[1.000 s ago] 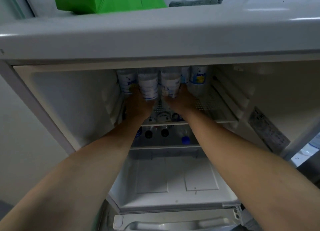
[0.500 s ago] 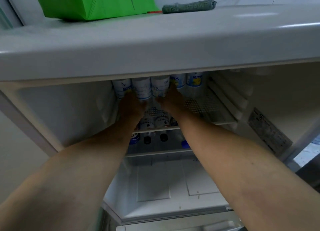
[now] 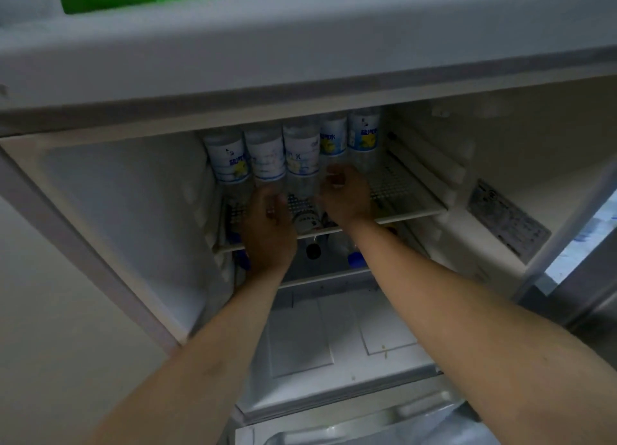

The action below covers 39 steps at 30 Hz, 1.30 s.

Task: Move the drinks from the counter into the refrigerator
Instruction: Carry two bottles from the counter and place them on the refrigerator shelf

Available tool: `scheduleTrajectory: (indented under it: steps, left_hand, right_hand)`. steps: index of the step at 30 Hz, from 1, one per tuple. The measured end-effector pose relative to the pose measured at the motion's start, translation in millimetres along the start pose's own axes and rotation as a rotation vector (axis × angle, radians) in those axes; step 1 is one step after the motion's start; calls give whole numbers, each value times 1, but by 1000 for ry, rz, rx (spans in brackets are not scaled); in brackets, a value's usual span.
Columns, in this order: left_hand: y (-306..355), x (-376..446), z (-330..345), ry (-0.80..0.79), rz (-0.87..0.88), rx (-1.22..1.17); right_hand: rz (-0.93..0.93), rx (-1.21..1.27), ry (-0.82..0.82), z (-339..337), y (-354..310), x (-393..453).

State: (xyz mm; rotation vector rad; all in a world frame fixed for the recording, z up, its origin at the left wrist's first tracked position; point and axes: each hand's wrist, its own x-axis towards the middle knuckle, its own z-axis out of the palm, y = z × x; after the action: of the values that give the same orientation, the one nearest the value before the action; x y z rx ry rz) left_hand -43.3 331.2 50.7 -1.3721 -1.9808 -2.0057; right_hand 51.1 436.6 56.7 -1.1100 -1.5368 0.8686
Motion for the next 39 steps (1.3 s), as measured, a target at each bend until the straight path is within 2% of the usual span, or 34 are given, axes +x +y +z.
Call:
scheduleTrajectory:
  steps: [5,10,12,15,18,22,28,33,39]
  left_hand:
    - [0,-32,-6,-11,-40,-146]
    - [18,-73,-3,-102,132,-150]
    - [30,-100,1,-178,211,-171]
    - [45,-156,13,-361,233,-223]
    - [59,-221,24,-516,180,-242]
    - [68,-305,24,-677,142,-232]
    - [42,-404,13,-946,18,-100]
    - [-12,-461,-3,-1284,-83,141]
    - [-67,-494,-14,-1661,-380,478]
  right_hand:
    - [-7,100,60,-28,1,-43]
    - [66,173,95,-80,11,-99]
    - [108,187,97,-110,23,-128]
    - [206,186,164,-163,41,-178]
    - [270,226,358,-222,58,-234]
    - [372,133,591,-305,81,-335]
    - [655,35,885,-387,104,-507]
    - [914,47,1026,-415,125,-620]
    - [1237,188,1053,-406,151,-719]
